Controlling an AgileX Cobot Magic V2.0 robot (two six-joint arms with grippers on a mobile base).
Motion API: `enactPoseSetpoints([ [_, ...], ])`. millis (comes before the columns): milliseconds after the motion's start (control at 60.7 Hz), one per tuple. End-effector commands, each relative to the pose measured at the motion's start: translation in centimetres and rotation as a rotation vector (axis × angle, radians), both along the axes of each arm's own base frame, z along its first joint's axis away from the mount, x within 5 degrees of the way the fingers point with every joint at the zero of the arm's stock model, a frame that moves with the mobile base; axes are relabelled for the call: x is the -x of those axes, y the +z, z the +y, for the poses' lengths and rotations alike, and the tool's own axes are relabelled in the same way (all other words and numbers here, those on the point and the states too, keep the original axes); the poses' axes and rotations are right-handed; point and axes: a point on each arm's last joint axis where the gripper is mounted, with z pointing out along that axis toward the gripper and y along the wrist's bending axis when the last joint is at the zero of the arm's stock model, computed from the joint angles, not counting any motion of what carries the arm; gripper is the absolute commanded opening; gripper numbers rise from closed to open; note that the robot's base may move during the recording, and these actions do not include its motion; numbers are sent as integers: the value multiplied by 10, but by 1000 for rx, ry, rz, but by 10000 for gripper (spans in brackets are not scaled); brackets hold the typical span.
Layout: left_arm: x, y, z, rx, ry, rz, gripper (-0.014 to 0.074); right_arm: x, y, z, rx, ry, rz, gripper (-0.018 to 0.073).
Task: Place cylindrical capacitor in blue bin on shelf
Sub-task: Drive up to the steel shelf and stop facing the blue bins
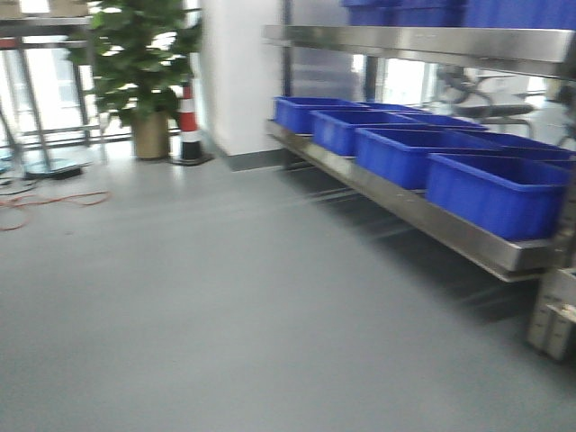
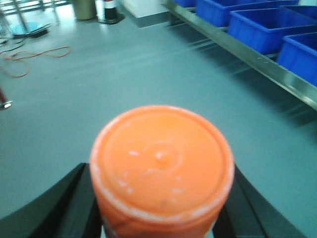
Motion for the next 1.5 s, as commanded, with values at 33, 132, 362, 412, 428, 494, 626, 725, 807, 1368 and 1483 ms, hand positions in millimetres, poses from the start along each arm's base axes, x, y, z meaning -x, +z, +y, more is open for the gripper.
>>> enactPoseSetpoints([
  [33,1,5,0,10,-2,-32,-111,1,1,0,0,-2,-20,-133],
  [132,1,5,0,10,-2,-32,-111,1,1,0,0,-2,-20,-133],
  [362,1,5,0,10,-2,-32,-111,1,1,0,0,-2,-20,-133],
  [412,1,5,0,10,-2,-32,-111,1,1,0,0,-2,-20,-133],
  [428,1,5,0,10,-2,-32,-111,1,1,0,0,-2,-20,-133],
  [494,1,5,0,10,-2,-32,-111,1,1,0,0,-2,-20,-133],
  [626,1,5,0,10,-2,-32,-111,1,1,0,0,-2,-20,-133],
  [725,1,5,0,10,-2,-32,-111,1,1,0,0,-2,-20,-133],
  [807,1,5,0,10,-2,-32,-111,1,1,0,0,-2,-20,-133],
  [1368,1,5,0,10,-2,-32,-111,1,1,0,0,-2,-20,-133],
  [1483,1,5,0,10,-2,-32,-111,1,1,0,0,-2,-20,-133],
])
